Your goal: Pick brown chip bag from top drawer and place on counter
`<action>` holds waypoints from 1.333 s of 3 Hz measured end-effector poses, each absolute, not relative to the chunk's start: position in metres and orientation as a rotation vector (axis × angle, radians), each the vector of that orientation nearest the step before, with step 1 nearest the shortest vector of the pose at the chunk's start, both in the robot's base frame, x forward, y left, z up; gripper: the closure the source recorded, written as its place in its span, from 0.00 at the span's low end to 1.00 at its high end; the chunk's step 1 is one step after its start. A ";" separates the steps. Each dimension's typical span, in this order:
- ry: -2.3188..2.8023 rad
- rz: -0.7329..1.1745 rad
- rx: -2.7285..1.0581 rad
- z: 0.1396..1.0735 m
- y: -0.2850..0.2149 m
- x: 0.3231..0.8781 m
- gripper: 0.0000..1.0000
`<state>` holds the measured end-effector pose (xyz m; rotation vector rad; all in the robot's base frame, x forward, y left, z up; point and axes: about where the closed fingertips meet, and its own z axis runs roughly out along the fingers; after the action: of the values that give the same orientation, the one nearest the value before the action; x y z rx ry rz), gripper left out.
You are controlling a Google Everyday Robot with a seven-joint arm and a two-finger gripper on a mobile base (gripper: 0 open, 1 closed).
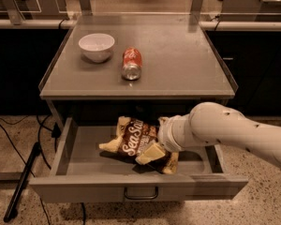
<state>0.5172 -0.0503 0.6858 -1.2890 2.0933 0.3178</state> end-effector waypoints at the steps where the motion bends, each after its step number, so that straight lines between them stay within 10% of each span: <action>1: 2.108 0.318 -1.294 0.675 -0.052 0.518 0.10; 4: 2.175 0.310 -1.317 0.623 -0.056 0.526 0.11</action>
Offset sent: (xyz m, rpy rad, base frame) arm 0.0038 -0.0133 -0.0499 -0.0340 0.0578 -0.0177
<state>0.5257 -0.0555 0.6225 -1.3167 2.1745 0.3100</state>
